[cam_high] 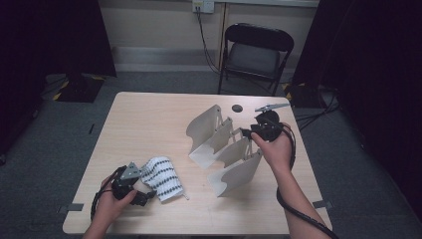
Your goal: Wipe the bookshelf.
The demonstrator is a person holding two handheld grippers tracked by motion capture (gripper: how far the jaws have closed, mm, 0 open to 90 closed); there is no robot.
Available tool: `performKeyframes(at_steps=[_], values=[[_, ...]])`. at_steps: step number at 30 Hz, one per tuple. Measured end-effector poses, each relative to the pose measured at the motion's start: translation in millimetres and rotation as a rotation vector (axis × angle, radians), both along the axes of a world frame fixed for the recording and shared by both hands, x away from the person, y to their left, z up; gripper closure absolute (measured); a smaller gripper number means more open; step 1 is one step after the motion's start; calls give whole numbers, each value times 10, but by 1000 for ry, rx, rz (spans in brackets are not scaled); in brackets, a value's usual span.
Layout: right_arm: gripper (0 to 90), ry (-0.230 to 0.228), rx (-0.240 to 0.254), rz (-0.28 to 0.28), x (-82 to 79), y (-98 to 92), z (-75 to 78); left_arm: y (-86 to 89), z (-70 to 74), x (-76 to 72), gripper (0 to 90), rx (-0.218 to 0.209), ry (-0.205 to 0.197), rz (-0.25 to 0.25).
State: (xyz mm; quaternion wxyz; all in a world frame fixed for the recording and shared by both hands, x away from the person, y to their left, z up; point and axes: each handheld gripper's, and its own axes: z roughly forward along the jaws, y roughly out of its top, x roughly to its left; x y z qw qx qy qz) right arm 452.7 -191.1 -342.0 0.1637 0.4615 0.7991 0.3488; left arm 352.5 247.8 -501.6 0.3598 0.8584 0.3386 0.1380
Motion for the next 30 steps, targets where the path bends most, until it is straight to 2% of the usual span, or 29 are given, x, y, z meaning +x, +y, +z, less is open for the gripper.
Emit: performKeyframes(at_steps=[7, 12, 16, 19, 22, 30], values=[[555, -14, -1, 15, -165, -56, 84, 0, 0, 0, 0, 0, 0, 0], [597, 3, -5, 38, -235, -47, 42, 0, 1, -2, 0, 2, -1, 1], [668, 31, -2, 41, -242, -46, -58, 0, 1, -2, 0, 1, -1, 1], [742, 34, 29, 41, -241, -48, -74, 0, 1, -2, 0, 1, -1, 1], [832, 40, 12, 40, -233, -48, -66, 0, 1, -2, 0, 1, -1, 1], [844, 31, -8, 13, -198, -39, -60, 0, 1, -2, 0, 1, -1, 1]])
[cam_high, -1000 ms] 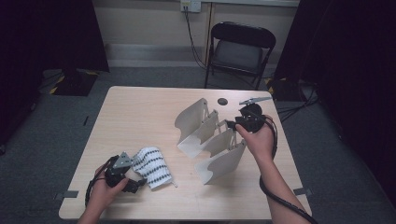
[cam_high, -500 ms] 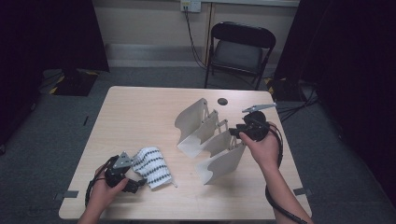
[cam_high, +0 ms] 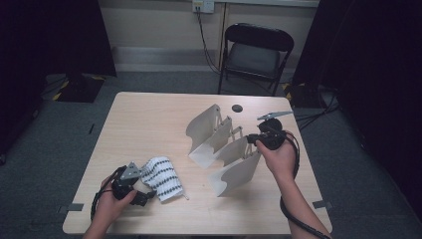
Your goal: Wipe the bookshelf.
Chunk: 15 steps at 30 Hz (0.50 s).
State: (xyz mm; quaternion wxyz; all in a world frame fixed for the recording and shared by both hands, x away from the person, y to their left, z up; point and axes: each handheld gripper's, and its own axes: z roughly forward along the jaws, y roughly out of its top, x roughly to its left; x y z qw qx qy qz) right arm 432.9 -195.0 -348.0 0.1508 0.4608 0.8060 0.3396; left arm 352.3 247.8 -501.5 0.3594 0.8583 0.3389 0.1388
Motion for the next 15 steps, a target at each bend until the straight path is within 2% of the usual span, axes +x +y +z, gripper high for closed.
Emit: performKeyframes(at_steps=[10, 15], values=[[847, -12, -2, -44, 111, 67, -5, 0, 0, 0, 0, 0, 0, 0], [843, -14, 4, -36, 122, 74, -9, 0, 0, 0, 0, -1, 1, 0]])
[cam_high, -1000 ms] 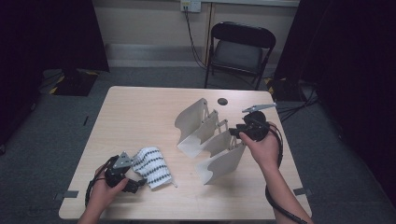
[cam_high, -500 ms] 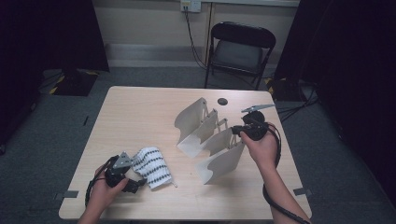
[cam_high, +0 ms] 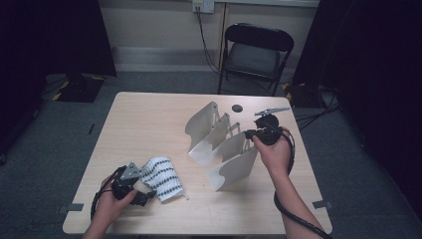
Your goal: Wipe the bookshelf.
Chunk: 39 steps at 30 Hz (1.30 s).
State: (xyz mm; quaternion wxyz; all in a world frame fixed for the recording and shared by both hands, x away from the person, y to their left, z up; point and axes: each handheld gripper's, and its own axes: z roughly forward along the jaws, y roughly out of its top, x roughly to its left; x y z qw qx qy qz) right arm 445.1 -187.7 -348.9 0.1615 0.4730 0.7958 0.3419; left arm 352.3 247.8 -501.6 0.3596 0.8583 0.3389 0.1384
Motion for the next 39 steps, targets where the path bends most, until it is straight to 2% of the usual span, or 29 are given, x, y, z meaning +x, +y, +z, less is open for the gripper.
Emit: performKeyframes(at_steps=[8, 11, 15, 19, 26, 31, 39], values=[[764, -15, 3, 9, -63, -64, 40, 0, 0, -1, 0, 0, -1, 1], [733, -21, 19, 8, -105, -148, 92, 0, 0, -1, 0, 1, -1, 0], [693, -52, 30, -21, -169, -295, 159, 0, 0, -1, 0, 1, -1, 0], [623, -63, 19, -53, -220, -478, 142, 0, 0, -1, 0, 1, -2, 1], [511, -56, 15, -85, -326, -695, -114, -1, 0, -1, 0, 1, -1, 1], [468, -46, 22, -93, -385, -775, -302, 0, 0, -1, 0, 1, -1, 1], [348, -38, 33, -100, -497, -847, -624, 0, 0, -1, 0, 1, -2, 1]])
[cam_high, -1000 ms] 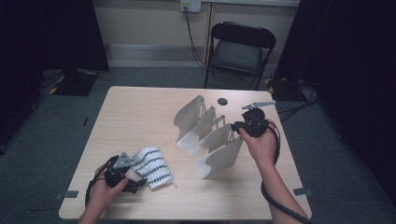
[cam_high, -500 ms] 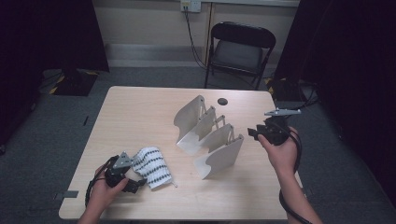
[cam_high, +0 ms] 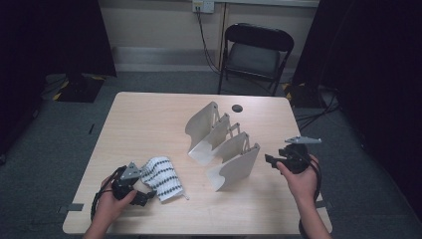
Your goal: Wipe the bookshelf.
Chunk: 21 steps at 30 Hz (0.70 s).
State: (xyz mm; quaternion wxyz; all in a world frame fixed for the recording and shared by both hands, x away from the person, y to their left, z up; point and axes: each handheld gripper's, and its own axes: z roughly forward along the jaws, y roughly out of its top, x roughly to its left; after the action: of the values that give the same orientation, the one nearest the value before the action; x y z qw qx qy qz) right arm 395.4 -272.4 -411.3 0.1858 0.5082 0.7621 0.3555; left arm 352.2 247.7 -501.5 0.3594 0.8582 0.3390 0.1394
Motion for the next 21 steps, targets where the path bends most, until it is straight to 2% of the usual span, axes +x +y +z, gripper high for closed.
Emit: performKeyframes(at_steps=[3, 5, 10, 21], values=[[320, 10, 13, 1, -42, -21, -126, 0, 0, 0, 0, 0, 0, 0], [302, 23, 0, 6, -79, -27, -223, 0, 0, 0, 0, 0, 0, 0], [274, 34, 0, 17, -147, -43, -414, 0, 0, 0, 0, 0, 0, 0], [149, 45, -10, 16, -311, -75, -734, -3, 1, -2, 0, 1, 1, 4]])
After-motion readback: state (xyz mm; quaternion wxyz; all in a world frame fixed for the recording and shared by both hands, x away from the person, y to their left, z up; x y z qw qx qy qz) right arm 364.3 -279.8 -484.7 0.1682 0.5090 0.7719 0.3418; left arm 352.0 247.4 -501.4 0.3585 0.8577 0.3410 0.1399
